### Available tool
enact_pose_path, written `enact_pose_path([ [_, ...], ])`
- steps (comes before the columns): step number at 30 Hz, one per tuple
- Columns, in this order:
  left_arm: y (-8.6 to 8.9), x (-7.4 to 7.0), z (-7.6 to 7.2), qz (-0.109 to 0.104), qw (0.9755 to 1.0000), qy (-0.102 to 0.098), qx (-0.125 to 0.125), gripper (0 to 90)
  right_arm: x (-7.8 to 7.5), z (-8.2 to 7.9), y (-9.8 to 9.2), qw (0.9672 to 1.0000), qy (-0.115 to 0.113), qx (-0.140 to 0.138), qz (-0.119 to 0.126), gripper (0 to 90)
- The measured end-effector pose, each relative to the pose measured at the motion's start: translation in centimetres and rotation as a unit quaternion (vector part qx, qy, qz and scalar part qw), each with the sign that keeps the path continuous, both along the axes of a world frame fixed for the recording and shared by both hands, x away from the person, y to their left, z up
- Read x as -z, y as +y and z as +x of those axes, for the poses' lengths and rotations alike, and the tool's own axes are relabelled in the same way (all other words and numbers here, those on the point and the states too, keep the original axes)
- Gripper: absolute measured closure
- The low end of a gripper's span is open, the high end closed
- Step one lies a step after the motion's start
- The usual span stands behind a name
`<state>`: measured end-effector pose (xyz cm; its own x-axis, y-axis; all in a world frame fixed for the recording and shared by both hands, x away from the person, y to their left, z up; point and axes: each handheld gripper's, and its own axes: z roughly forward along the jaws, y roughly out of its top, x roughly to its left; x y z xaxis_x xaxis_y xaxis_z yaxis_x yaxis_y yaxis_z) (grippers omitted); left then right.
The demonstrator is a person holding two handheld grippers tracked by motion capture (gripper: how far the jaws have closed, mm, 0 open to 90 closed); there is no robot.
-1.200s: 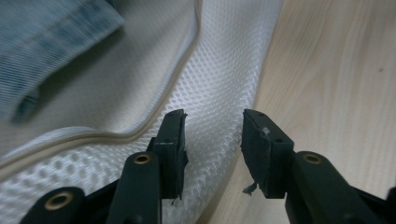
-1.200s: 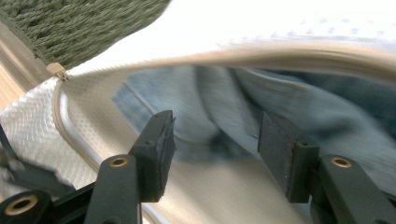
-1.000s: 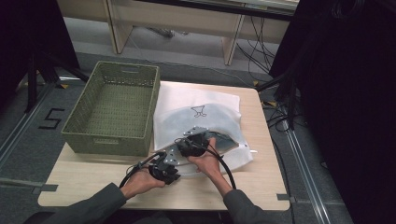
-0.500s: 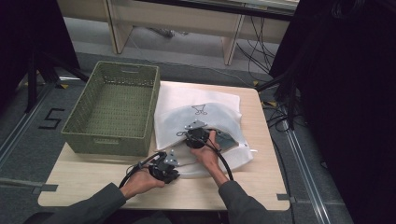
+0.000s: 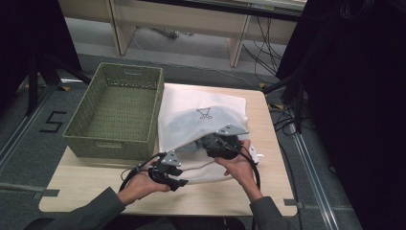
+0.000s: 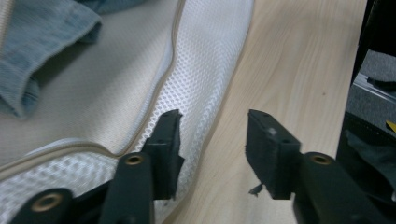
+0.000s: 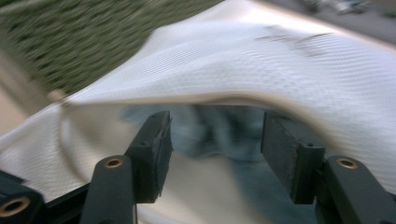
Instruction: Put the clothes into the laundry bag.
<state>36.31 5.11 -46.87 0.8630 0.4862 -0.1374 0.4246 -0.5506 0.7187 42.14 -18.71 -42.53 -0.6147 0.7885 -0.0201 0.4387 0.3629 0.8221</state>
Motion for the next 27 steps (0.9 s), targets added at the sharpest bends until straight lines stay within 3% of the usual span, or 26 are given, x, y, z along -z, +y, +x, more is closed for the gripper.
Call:
enact_pose_path([
  [2,0.4,-0.5,-0.2,-0.002,1.0,-0.004,-0.006,48.9,-0.5,0.0,-1.2,0.9997,-0.004,0.025,0.003,40.8],
  [7,2.4,-1.5,-0.6,-0.015,0.9994,-0.005,-0.031,42.2,-0.2,0.7,-2.6,0.9966,-0.04,0.066,-0.028,39.1],
  [9,3.1,-1.7,-0.5,-0.006,0.9996,-0.009,-0.028,41.2,0.0,1.1,-2.5,0.996,-0.042,0.062,-0.049,40.0],
  [11,3.6,-1.5,-0.6,-0.008,0.999,-0.004,-0.043,39.8,0.5,1.8,-2.1,0.9947,-0.05,0.065,-0.062,49.3],
  [15,4.0,-1.5,-0.4,-0.001,0.9989,-0.005,-0.046,38.3,0.0,2.1,-1.7,0.994,-0.062,0.058,-0.069,80.1],
  [17,4.1,-1.6,-0.4,0.001,0.9988,-0.007,-0.048,38.2,-0.4,1.7,-1.5,0.992,-0.069,0.047,-0.095,84.5],
  [20,4.3,-1.5,-0.3,0.01,0.9989,-0.012,-0.045,38.1,0.3,1.0,-1.5,0.9927,-0.038,0.021,-0.113,87.3],
  [21,4.3,-1.5,-0.3,0.01,0.999,-0.009,-0.042,38.0,1.4,0.8,-1.4,0.9917,-0.011,0.009,-0.128,87.6],
  [23,4.2,-1.4,-0.4,0.009,0.9987,-0.007,-0.049,38.0,3.4,0.9,-1.0,0.9877,0.037,-0.003,-0.152,87.7],
  [27,4.2,-1.3,-0.4,0.016,0.9988,-0.005,-0.046,38.0,6.7,1.6,-0.1,0.9798,0.075,-0.009,-0.185,87.7],
])
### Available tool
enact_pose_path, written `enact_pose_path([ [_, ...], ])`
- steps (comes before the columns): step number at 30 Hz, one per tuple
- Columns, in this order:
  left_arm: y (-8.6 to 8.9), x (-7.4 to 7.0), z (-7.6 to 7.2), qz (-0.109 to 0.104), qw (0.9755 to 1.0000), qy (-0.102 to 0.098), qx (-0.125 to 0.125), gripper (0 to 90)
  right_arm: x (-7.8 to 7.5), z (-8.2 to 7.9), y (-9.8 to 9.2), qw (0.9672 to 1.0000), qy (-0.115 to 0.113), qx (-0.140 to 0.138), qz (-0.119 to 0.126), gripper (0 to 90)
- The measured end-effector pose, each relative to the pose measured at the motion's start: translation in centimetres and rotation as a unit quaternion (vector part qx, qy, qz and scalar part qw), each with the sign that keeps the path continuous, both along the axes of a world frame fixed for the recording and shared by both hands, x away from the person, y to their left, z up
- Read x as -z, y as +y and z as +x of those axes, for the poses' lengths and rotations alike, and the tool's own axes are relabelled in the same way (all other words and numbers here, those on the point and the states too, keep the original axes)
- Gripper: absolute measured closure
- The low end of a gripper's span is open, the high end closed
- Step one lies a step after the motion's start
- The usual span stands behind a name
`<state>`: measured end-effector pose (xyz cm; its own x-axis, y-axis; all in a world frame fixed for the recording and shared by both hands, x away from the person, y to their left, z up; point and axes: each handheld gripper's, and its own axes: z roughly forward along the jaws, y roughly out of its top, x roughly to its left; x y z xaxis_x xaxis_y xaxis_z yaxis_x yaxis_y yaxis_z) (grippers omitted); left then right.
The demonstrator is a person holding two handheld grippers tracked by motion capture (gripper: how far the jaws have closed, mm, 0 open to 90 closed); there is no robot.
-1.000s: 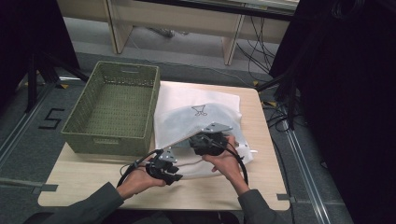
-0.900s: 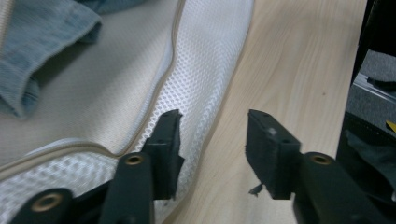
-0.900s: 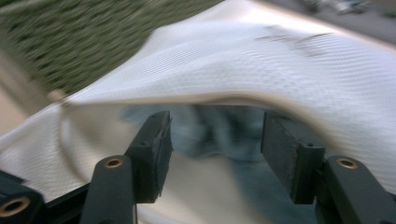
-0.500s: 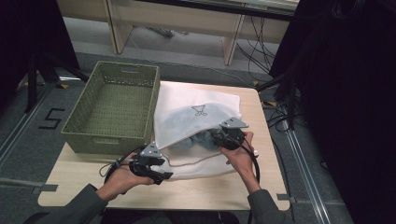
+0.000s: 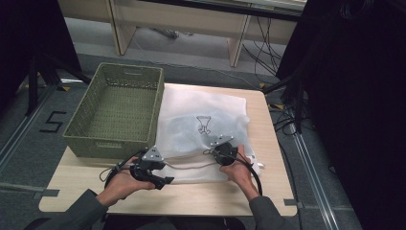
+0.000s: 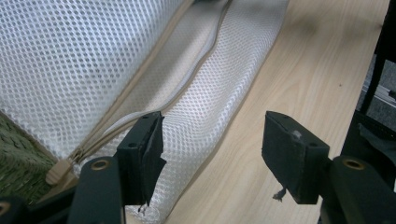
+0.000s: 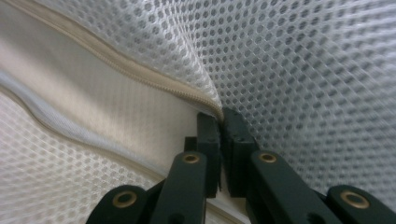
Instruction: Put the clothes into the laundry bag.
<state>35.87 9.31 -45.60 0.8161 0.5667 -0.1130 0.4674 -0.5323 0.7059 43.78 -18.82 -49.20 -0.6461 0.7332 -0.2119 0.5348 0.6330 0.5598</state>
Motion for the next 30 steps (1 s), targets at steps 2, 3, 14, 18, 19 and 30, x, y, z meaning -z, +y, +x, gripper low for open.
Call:
enact_pose_path([
  [2,0.1,0.0,0.1,0.003,1.0,0.001,0.003,37.9,0.1,0.1,0.3,1.0,0.0,0.002,-0.005,87.2],
  [3,0.1,0.2,0.1,-0.004,1.0,0.005,-0.002,37.8,-0.1,0.1,0.2,1.0,0.0,0.0,0.0,86.0],
  [14,0.7,0.0,0.2,0.002,1.0,0.002,-0.01,34.8,-3.4,-3.5,1.0,0.9932,-0.098,-0.05,0.037,63.1],
  [18,0.9,0.0,0.2,0.001,1.0,0.002,-0.008,34.4,-3.1,-3.3,1.4,0.9937,-0.09,-0.057,0.035,81.4],
  [19,0.9,0.0,0.1,0.0,0.9999,0.004,-0.012,34.3,-3.1,-3.3,1.4,0.9947,-0.082,-0.051,0.036,84.3],
  [30,1.1,0.4,0.4,0.007,0.9996,0.011,-0.025,32.3,0.7,-1.0,2.2,0.9993,-0.017,-0.031,-0.015,86.8],
])
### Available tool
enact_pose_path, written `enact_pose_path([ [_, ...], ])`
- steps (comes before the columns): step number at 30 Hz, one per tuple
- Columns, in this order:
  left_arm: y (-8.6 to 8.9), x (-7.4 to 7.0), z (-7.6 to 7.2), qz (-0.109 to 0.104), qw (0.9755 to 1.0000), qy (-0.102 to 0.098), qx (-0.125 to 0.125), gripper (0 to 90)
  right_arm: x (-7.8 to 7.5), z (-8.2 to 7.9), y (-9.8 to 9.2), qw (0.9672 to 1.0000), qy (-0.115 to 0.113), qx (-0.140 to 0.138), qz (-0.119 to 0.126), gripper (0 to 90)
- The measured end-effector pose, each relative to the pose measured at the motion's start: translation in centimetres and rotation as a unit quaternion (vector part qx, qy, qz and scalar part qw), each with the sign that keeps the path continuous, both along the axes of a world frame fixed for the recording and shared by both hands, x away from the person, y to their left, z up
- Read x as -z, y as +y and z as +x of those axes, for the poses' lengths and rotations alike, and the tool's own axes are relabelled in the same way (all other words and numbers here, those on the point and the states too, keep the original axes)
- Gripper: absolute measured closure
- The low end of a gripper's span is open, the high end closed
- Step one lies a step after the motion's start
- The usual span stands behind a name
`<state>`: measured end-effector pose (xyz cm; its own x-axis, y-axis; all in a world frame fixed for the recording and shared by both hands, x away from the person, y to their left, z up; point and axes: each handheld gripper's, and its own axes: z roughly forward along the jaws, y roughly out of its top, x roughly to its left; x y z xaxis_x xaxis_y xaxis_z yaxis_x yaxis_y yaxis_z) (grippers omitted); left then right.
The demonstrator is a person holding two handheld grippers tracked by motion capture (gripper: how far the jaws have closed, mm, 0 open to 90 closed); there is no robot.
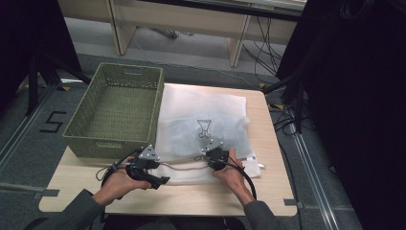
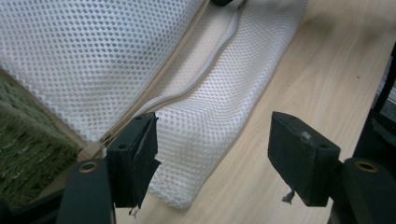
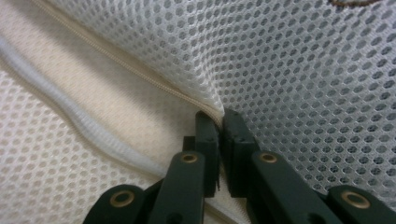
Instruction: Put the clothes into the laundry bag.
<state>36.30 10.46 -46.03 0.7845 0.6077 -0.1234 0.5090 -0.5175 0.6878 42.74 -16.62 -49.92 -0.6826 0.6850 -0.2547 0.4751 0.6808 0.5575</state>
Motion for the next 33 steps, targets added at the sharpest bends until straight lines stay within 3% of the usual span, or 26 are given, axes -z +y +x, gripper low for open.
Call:
enact_pose_path([
  [3,0.1,0.1,0.1,0.002,1.0,0.0,-0.003,32.0,0.0,-0.1,-0.1,0.9999,0.0,0.009,0.005,83.5],
  [10,0.4,-0.1,0.0,-0.004,1.0,-0.004,-0.003,30.9,-1.5,-0.9,-1.2,0.9974,0.017,0.013,0.069,53.1],
  [15,0.8,-0.4,-0.1,-0.01,0.9999,-0.012,-0.006,30.6,-3.1,-2.1,-3.0,0.9893,0.024,0.03,0.141,41.3],
  [18,1.1,-0.5,0.0,-0.008,0.9998,-0.018,-0.008,30.4,-4.0,-2.6,-4.0,0.9863,0.025,0.042,0.158,38.6],
  [19,1.2,-0.4,0.0,-0.013,0.9997,-0.015,-0.013,30.2,-4.2,-2.9,-4.2,0.9824,0.023,0.058,0.176,38.2],
  [20,1.2,-0.4,0.0,-0.014,0.9997,-0.016,-0.012,30.0,-4.3,-2.7,-4.8,0.9825,0.005,0.048,0.18,37.8],
  [21,1.3,-0.4,-0.1,-0.018,0.9995,-0.014,-0.02,29.9,-4.5,-2.8,-5.1,0.9811,0.006,0.055,0.185,37.2],
  [22,1.3,-0.5,-0.1,-0.018,0.9995,-0.016,-0.021,29.7,-4.8,-2.9,-5.5,0.9777,0.009,0.068,0.198,36.4],
  [23,1.4,-0.5,-0.1,-0.02,0.9995,-0.02,-0.016,29.5,-4.7,-2.8,-5.9,0.9769,0.0,0.07,0.202,36.0],
  [24,1.4,-0.5,-0.1,-0.021,0.9994,-0.021,-0.017,29.4,-4.9,-3.0,-6.1,0.97,0.015,0.09,0.225,35.4],
  [25,1.4,-0.6,-0.2,-0.022,0.9994,-0.02,-0.02,29.2,-4.8,-2.8,-6.5,0.9701,0.007,0.086,0.227,34.7],
  [26,1.5,-0.5,-0.2,-0.022,0.9994,-0.02,-0.02,29.1,-4.8,-2.8,-6.9,0.9685,0.007,0.092,0.231,33.9],
  [30,1.5,-0.4,-0.1,-0.027,0.9993,-0.016,-0.022,28.7,-4.8,-3.0,-7.6,0.9682,0.007,0.101,0.229,32.3],
  [31,1.5,-0.4,-0.1,-0.026,0.9993,-0.017,-0.021,28.5,-4.9,-3.1,-7.7,0.9666,0.013,0.103,0.234,32.0],
  [33,1.5,-0.3,-0.1,-0.028,0.9992,-0.018,-0.02,28.1,-4.9,-3.3,-7.8,0.9672,0.011,0.102,0.233,31.6],
])
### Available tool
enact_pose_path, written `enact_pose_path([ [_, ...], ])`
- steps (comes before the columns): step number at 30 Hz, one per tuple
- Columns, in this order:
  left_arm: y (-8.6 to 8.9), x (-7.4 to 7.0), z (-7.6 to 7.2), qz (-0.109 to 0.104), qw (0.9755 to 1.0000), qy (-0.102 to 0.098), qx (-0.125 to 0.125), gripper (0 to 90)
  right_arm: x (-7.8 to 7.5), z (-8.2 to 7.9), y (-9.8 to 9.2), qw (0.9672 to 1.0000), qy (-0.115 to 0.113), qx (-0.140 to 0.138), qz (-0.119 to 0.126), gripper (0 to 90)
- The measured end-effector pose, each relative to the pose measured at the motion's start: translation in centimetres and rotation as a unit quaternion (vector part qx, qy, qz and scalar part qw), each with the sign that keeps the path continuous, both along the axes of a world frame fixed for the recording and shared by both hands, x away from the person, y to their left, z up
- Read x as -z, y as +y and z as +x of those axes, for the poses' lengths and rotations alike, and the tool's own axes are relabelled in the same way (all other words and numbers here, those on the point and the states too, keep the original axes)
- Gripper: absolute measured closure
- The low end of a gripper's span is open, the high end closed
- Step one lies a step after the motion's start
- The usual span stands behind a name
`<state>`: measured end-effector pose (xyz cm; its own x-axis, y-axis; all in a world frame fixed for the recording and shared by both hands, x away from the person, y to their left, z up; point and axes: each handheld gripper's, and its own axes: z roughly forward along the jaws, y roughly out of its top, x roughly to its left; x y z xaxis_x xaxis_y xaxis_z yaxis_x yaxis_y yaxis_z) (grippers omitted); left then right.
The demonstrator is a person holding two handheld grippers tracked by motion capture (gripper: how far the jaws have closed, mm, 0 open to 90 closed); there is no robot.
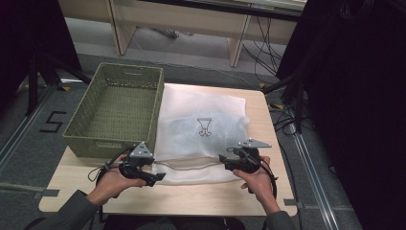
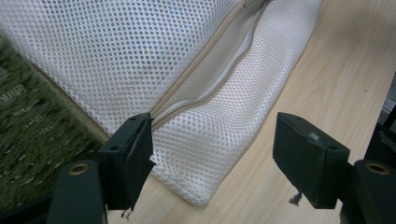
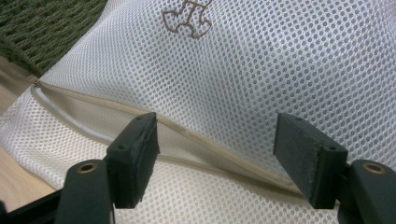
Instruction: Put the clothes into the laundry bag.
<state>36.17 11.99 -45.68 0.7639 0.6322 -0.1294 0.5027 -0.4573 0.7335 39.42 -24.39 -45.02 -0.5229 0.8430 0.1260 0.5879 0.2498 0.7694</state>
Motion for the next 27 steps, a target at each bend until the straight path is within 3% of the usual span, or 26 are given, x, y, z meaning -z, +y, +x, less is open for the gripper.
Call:
enact_pose_path([
  [2,0.1,0.0,0.0,0.004,1.0,-0.004,0.006,27.8,-0.1,-0.2,-0.1,1.0,-0.003,0.0,-0.008,31.1],
  [7,0.2,0.1,-0.2,0.007,0.9999,-0.005,0.011,27.0,-0.3,-0.9,-0.2,0.9998,-0.003,-0.006,0.017,29.1],
  [9,0.3,0.1,-0.2,0.009,0.9998,-0.008,0.013,26.7,-0.4,-1.1,-0.3,0.9999,-0.01,-0.008,0.01,28.1],
  [12,0.3,0.1,-0.4,0.01,0.9998,-0.01,0.012,26.4,-0.5,-1.7,-0.4,0.9995,-0.019,-0.018,0.018,26.6],
  [14,0.4,0.2,-0.4,0.012,0.9998,-0.011,0.014,26.4,-0.7,-2.3,-0.2,0.9995,-0.007,-0.015,0.026,25.1],
  [15,0.4,0.2,-0.5,0.011,0.9998,-0.01,0.016,26.4,-0.7,-2.3,-0.4,0.9993,-0.021,-0.02,0.024,23.6],
  [17,0.5,0.2,-0.5,0.013,0.9997,-0.011,0.017,26.0,-0.9,-2.8,-0.2,0.9992,-0.008,-0.012,0.037,22.6],
  [20,0.5,0.2,-0.8,0.013,0.9997,-0.012,0.015,25.8,-0.8,-3.0,-0.6,0.999,-0.027,-0.02,0.028,21.7],
  [22,0.5,0.2,-0.8,0.019,0.9994,-0.018,0.025,25.6,-0.7,-3.3,-0.7,0.999,-0.027,-0.021,0.03,20.8],
  [23,0.5,0.3,-0.9,0.019,0.9994,-0.013,0.024,25.5,-0.7,-3.8,-0.4,0.9991,0.001,-0.013,0.04,20.4],
  [25,0.6,0.3,-1.0,0.023,0.9993,-0.017,0.026,25.1,-0.6,-3.8,-0.6,0.9993,-0.014,-0.022,0.028,20.5],
  [27,0.6,0.3,-1.2,0.024,0.9994,-0.013,0.023,24.9,-0.6,-4.2,-0.5,0.9992,-0.015,-0.027,0.026,20.1],
])
